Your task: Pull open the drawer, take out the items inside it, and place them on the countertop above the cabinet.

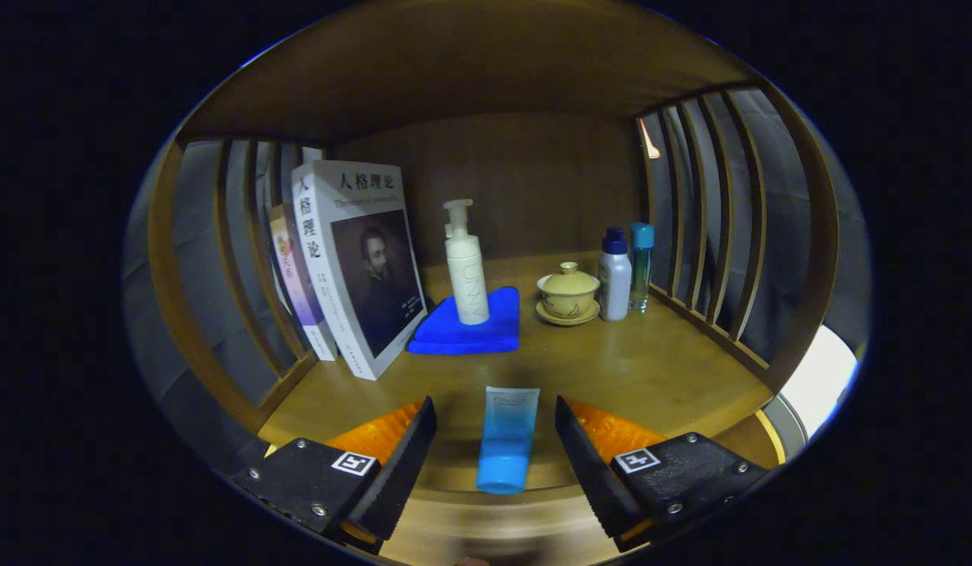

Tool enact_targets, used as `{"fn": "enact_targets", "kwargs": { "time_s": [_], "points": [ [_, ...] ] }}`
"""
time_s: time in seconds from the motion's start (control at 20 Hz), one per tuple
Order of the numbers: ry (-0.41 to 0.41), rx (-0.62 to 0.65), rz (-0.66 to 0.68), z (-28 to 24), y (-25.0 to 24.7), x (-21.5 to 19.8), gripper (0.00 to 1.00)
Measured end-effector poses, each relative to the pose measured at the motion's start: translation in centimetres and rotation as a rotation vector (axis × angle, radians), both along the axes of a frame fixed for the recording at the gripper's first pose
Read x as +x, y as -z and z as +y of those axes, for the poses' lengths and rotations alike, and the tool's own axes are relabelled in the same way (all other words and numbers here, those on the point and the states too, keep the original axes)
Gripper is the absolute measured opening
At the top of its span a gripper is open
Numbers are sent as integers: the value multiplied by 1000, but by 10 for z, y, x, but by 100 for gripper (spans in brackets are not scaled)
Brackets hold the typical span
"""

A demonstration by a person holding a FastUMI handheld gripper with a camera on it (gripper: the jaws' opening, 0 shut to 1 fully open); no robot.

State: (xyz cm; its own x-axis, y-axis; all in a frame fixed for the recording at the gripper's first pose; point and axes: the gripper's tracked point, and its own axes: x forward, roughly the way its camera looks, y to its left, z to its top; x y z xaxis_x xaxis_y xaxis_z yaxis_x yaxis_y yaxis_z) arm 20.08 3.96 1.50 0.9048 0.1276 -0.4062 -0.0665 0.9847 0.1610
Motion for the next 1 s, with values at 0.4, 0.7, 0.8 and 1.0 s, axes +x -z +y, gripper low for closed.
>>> {"fn": "enact_targets", "kwargs": {
  "time_s": [0.4, 0.7, 0.8, 1.0],
  "points": [
    [43, -64, -96, -9, -28, -65, 94],
    [95, -33, -161, -18, -31, -114, 94],
    [99, -23, -200, -20, -36, -129, 94],
    [100, -39, -282, -27, -40, -158, 94]
  ]
}}
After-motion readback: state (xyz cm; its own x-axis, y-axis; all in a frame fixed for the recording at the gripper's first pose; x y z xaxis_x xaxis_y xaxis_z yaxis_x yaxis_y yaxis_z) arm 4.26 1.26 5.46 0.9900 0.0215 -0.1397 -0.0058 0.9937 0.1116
